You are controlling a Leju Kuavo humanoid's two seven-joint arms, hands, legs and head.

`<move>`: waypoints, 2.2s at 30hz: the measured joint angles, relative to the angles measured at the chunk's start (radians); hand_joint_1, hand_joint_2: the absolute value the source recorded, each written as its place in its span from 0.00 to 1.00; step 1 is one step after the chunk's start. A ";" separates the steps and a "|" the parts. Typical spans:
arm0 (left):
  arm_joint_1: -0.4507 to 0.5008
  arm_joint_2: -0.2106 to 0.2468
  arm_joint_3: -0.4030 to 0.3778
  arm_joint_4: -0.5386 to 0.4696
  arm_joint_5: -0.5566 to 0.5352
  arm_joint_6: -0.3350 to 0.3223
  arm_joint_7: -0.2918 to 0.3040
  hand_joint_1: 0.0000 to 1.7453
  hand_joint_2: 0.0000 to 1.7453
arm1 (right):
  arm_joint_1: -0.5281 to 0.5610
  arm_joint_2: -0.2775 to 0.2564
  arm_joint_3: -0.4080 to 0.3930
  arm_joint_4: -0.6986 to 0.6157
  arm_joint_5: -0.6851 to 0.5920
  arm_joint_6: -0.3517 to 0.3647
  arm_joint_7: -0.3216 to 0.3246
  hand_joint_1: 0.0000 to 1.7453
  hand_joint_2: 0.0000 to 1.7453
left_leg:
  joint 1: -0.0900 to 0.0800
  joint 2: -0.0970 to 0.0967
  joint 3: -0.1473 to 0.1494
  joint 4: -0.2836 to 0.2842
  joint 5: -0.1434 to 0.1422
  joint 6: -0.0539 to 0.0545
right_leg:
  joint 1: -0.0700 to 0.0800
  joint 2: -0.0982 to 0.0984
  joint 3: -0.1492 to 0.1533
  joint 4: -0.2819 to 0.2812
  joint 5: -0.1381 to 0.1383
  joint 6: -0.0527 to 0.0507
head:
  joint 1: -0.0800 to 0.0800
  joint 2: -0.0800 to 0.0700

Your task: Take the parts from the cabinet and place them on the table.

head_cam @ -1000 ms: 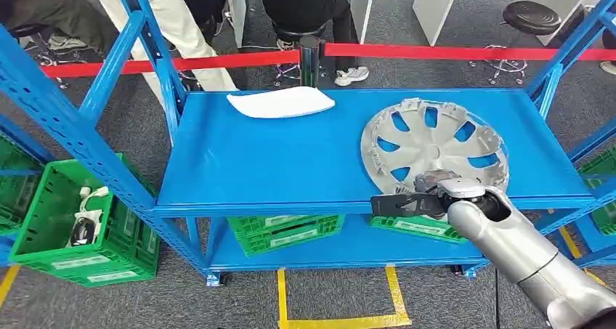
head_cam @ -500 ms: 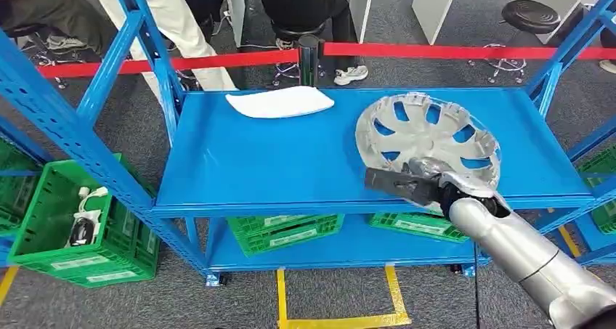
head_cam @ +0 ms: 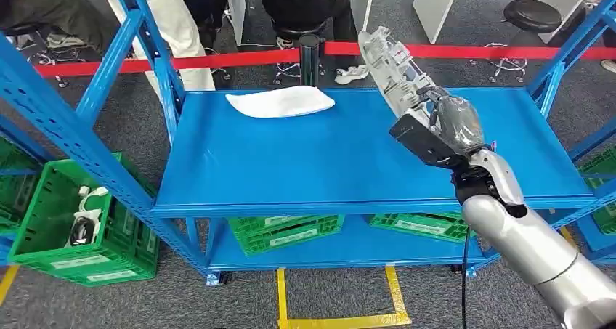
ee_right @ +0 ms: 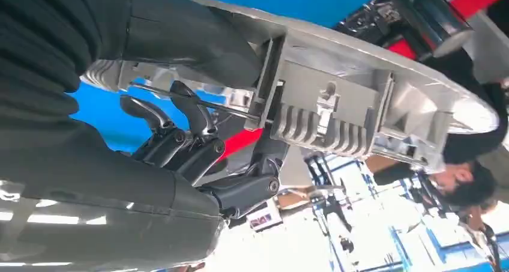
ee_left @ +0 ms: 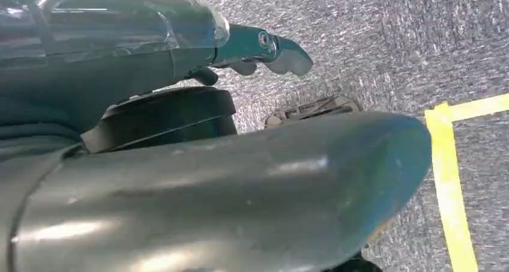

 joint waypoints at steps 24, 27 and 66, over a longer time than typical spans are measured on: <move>0.000 -0.002 0.000 0.000 -0.012 0.002 0.017 0.00 0.00 | 0.077 -0.035 -0.130 -0.114 0.018 -0.046 -0.003 1.00 1.00 | 0.000 -0.002 -0.001 0.000 0.000 0.000 | 0.000 -0.001 0.000 0.000 0.000 0.000 | 0.000 0.000; 0.000 -0.003 0.000 0.000 -0.014 0.002 0.012 0.00 0.00 | 0.093 -0.039 -0.158 -0.139 0.022 -0.069 -0.020 1.00 1.00 | 0.000 -0.001 -0.001 0.000 0.000 0.000 | 0.000 -0.001 0.000 0.000 0.000 0.000 | 0.000 0.000; 0.000 -0.005 0.000 0.000 -0.052 0.059 -0.110 0.00 1.00 | 0.140 0.065 -0.254 -0.576 -0.298 -0.202 -0.283 1.00 1.00 | 0.000 0.008 -0.002 0.000 0.000 0.000 | 0.000 0.002 -0.002 0.000 0.000 0.000 | 0.000 0.000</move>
